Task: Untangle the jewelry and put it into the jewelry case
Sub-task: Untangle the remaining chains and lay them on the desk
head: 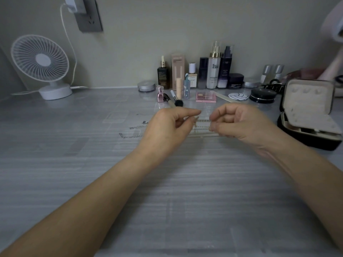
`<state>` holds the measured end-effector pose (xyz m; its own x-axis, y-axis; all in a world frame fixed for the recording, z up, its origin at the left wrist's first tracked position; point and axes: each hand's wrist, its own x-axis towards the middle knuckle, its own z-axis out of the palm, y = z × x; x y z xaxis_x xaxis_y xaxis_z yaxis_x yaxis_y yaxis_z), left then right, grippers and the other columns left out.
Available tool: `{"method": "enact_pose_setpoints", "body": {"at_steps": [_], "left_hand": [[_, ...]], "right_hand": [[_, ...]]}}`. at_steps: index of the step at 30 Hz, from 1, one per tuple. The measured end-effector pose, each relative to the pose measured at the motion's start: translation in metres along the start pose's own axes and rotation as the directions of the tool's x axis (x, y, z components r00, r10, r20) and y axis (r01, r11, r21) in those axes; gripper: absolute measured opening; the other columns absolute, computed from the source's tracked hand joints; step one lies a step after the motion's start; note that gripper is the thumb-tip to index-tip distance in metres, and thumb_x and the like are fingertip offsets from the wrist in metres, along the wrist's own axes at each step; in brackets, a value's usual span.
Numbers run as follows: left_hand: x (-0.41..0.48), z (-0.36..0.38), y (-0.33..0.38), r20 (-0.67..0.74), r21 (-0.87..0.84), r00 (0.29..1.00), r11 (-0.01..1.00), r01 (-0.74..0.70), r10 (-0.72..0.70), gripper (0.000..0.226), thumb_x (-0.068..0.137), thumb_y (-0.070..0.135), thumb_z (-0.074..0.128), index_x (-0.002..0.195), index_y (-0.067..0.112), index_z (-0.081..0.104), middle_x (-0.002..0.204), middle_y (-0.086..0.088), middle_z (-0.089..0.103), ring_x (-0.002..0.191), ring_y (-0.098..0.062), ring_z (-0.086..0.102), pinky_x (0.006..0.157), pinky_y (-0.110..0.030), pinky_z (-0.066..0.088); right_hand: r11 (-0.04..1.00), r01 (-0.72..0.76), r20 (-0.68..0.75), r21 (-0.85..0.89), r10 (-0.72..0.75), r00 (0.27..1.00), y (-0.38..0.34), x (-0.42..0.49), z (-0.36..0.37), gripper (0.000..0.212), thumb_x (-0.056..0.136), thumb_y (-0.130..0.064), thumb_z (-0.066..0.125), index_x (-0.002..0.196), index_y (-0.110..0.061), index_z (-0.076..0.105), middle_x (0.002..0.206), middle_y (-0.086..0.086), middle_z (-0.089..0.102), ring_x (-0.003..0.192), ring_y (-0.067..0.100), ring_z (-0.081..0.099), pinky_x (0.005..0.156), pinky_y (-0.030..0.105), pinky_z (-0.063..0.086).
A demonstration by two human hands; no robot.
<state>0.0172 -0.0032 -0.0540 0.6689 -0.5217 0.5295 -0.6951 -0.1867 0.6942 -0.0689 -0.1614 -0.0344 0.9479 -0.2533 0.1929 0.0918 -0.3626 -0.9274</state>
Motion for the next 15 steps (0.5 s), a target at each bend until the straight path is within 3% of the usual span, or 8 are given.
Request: {"method": "enact_pose_setpoints", "body": {"at_steps": [6,9,11,13,15], "left_hand": [[0.0,0.0,0.003,0.043,0.012,0.999,1.0,-0.019,0.019,0.026,0.091,0.015,0.055,0.11,0.026,0.068,0.047,0.013,0.05,0.044,0.002,0.041,0.053,-0.013,0.035],[-0.001,-0.001,0.004,0.096,0.044,0.995,0.999,-0.031,0.027,0.029,0.091,0.016,0.053,0.11,0.033,0.066,0.047,0.009,0.049,0.039,-0.002,0.038,0.045,-0.017,0.035],[0.0,-0.002,0.005,0.116,0.048,0.993,0.999,-0.024,0.018,0.026,0.091,0.016,0.054,0.108,0.03,0.068,0.047,0.012,0.053,0.04,-0.003,0.043,0.044,-0.016,0.037],[0.001,-0.002,0.005,0.134,0.025,0.991,0.999,-0.035,0.031,0.024,0.089,0.014,0.057,0.103,0.027,0.07,0.062,0.006,0.065,0.047,-0.005,0.048,0.051,-0.018,0.042],[0.001,-0.002,0.006,0.156,-0.027,0.988,1.0,-0.015,0.019,0.022,0.089,0.011,0.057,0.096,0.027,0.071,0.058,0.002,0.06,0.044,-0.003,0.042,0.047,-0.016,0.037]], "right_hand": [[0.997,0.019,-0.012,-0.072,-0.02,1.0,0.009,0.005,0.014,0.014,0.081,-0.011,0.067,0.083,-0.024,0.064,0.059,-0.007,0.059,0.051,0.001,0.051,0.053,0.011,0.041],[0.995,0.056,-0.047,-0.078,-0.06,0.997,0.011,0.007,0.02,0.02,0.08,-0.018,0.069,0.095,-0.026,0.059,0.05,-0.01,0.053,0.046,0.004,0.043,0.047,0.012,0.036],[0.995,0.084,-0.013,-0.059,-0.085,0.996,0.01,0.007,0.023,0.023,0.081,-0.015,0.068,0.098,-0.028,0.06,0.057,-0.002,0.056,0.054,0.005,0.048,0.054,0.016,0.039],[0.996,0.08,-0.012,-0.044,-0.08,0.997,0.009,0.006,0.024,0.015,0.082,-0.012,0.066,0.09,-0.025,0.066,0.078,0.018,0.065,0.071,0.015,0.054,0.069,0.026,0.045],[0.996,0.055,-0.023,-0.07,-0.056,0.998,0.008,0.003,0.023,0.007,0.082,-0.015,0.067,0.084,-0.022,0.069,0.088,0.02,0.069,0.078,0.017,0.058,0.076,0.029,0.047]]}}
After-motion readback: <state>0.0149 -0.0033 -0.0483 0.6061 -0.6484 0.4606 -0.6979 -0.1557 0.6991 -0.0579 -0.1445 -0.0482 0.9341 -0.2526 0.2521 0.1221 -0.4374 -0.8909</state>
